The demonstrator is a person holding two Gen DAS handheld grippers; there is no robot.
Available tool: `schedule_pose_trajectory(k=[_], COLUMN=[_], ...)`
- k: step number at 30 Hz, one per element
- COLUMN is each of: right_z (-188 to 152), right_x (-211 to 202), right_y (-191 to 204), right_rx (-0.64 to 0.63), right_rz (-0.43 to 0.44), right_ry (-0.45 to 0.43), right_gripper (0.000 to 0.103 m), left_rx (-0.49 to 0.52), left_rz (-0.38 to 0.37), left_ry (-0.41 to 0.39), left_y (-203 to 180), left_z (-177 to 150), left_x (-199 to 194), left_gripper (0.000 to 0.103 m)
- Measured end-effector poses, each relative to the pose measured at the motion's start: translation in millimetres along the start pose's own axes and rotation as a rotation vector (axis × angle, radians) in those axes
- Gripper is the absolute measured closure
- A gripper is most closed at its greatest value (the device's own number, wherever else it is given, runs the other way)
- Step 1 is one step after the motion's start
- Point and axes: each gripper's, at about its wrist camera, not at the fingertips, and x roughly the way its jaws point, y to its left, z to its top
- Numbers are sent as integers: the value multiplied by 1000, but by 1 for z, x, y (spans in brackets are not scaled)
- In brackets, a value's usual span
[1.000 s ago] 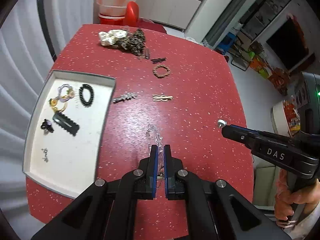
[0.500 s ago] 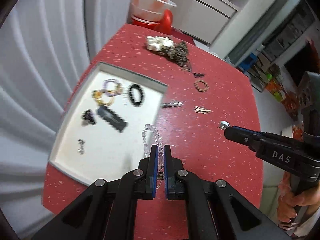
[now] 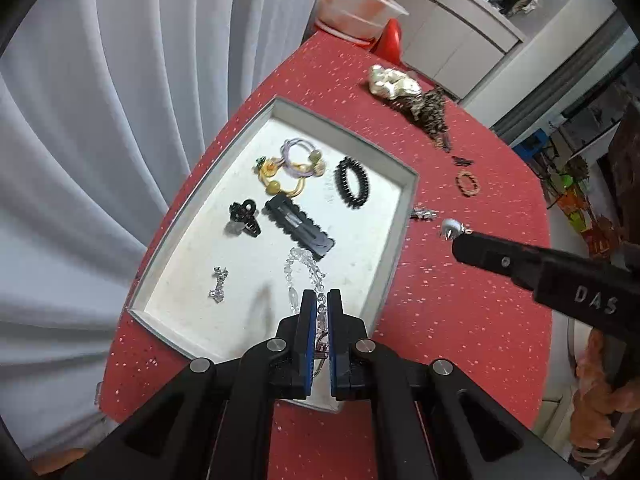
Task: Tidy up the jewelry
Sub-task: 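Carry the held silver crystal bracelet over the tray with both tools, then lower the bracelet into the tray and open both tools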
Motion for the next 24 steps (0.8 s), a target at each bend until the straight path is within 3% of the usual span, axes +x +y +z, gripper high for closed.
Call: schedule_pose_trajectory(k=[13, 24], right_z=[29, 37], right_x=[80, 143], right_y=[-21, -33], right_rx=[-18, -10], right_rz=[-6, -7], right_ry=[75, 84], right_gripper=[89, 89], left_rx=[-29, -16], left_rz=[84, 150], left_ry=[15, 19], left_y=[27, 30], left_z=[6, -3], left_x=[71, 100], left_gripper=[97, 97])
